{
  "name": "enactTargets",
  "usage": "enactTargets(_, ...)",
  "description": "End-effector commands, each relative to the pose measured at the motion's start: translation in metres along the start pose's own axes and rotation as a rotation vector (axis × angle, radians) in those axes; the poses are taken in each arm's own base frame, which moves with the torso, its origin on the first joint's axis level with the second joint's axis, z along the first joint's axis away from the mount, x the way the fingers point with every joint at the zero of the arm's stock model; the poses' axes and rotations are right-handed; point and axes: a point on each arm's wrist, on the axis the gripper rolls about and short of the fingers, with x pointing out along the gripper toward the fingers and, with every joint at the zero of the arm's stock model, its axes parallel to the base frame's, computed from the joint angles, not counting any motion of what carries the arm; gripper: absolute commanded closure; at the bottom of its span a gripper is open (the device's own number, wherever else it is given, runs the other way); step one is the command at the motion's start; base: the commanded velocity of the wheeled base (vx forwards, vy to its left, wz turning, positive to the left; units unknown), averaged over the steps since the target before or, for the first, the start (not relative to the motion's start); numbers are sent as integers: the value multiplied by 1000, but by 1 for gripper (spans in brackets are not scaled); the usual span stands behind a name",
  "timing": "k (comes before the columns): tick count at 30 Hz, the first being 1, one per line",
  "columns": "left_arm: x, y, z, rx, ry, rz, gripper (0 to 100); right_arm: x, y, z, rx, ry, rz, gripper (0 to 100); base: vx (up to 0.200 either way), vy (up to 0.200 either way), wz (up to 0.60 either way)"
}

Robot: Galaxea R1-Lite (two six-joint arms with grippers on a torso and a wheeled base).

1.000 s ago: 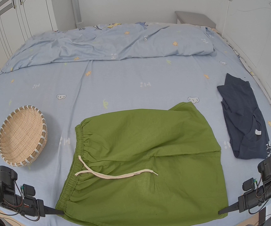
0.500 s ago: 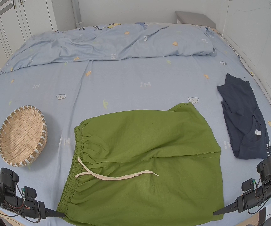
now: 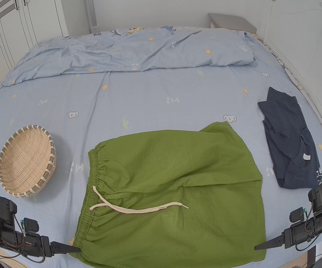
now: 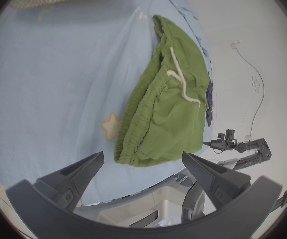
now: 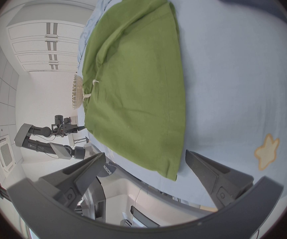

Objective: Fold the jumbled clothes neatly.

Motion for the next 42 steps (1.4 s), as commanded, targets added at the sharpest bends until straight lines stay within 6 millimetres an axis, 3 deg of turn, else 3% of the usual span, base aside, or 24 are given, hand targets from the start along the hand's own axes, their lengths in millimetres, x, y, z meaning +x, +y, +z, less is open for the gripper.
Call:
enactTargets(1,-26,-30,23,62,-184,-19,0,-28,14,18,-113,-217,-16,0,0,0,0)
enactTargets(2,-26,-30,23,62,-184,-19,0,-28,14,18,-113,-217,-16,0,0,0,0)
enactTargets(3,-32,-51,44,62,-189,-65,0,-40,23,31,-157,-290,-19,0,0,0,0)
enactTargets(6,-37,-74,67,65,-199,-109,0,-51,32,51,-206,-351,-22,0,0,0,0)
enactTargets(7,-38,-88,83,75,-208,-142,0,-60,39,67,-232,-386,-24,0,0,0,0)
enactTargets(10,-30,-102,116,84,-199,-173,0,-73,51,92,-284,-445,-28,0,0,0,0)
enactTargets(15,-17,-107,169,77,-214,-185,0,-74,53,145,-325,-482,-27,0,0,0,0)
enactTargets(16,-16,-107,172,79,-217,-187,0,-74,53,148,-328,-485,-27,0,0,0,0)
enactTargets(18,-10,-110,198,95,-237,-194,0,-76,55,179,-360,-520,-34,0,0,0,0)
enactTargets(23,1,-112,229,99,-253,-208,0,-79,65,231,-429,-584,-25,0,0,0,0)
enactTargets(27,22,-99,249,66,-233,-199,0,-72,68,269,-479,-616,-8,0,0,0,0)
enactTargets(34,57,-80,263,27,-196,-149,0,-53,69,287,-494,-590,13,0,0,0,0)
enactTargets(42,77,-59,268,-15,-178,-100,0,-57,68,289,-495,-600,13,0,0,0,0)
